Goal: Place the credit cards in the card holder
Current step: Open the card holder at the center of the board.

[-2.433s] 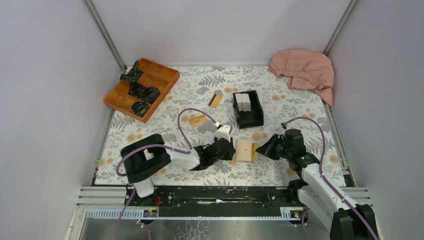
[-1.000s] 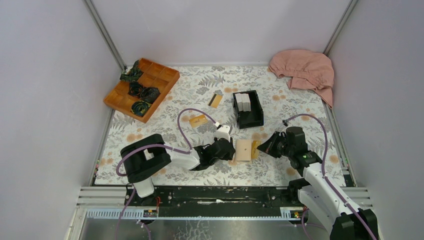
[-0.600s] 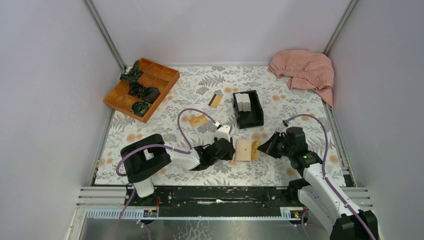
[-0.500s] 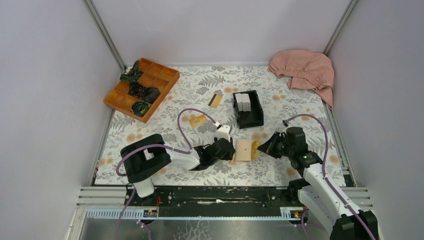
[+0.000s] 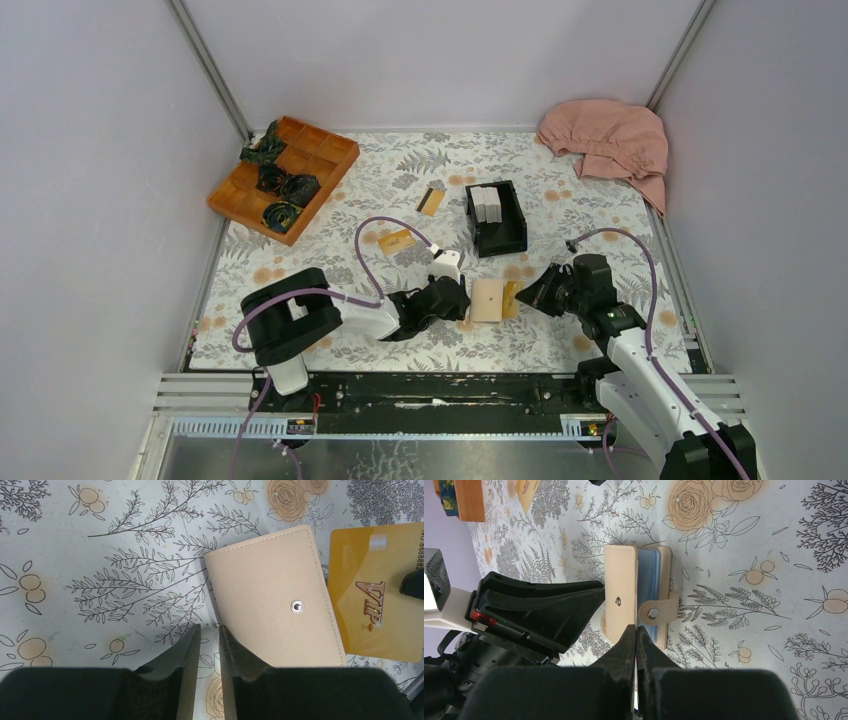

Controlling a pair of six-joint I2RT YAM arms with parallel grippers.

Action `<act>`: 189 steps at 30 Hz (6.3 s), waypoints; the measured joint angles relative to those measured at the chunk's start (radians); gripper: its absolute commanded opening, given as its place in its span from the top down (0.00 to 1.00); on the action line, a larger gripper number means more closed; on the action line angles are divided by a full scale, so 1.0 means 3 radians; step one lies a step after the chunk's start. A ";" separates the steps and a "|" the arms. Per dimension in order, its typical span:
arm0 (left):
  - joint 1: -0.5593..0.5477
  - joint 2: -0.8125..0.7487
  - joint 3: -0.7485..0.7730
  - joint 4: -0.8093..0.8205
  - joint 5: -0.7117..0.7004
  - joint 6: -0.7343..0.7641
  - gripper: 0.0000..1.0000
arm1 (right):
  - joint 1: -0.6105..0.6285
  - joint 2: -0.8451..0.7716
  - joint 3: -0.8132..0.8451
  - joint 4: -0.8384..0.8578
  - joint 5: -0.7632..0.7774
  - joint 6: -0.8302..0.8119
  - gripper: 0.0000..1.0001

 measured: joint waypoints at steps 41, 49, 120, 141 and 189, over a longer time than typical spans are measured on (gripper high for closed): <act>-0.0022 0.0010 0.0000 0.0004 -0.0038 -0.0003 0.73 | 0.0000 0.0379 -0.0449 0.0893 -0.0217 0.0242 1.00; -0.0085 0.0057 0.0018 0.0071 -0.0008 -0.0017 0.75 | 0.0000 0.0352 -0.0449 0.0979 -0.0285 0.0254 1.00; -0.0451 -0.0221 -0.0182 -0.0186 -0.0177 -0.0682 0.59 | 0.1898 0.0799 0.0586 0.0065 0.1499 -0.0148 1.00; -0.0716 -0.0797 -0.0263 -0.1420 -0.0526 -0.1129 0.58 | 0.2394 0.0994 0.0860 0.0004 0.1843 -0.0103 1.00; -0.1544 -0.2277 0.0015 -0.3698 -0.1361 -0.2008 0.54 | 0.3627 0.2539 0.1771 -0.0001 0.2912 0.0064 1.00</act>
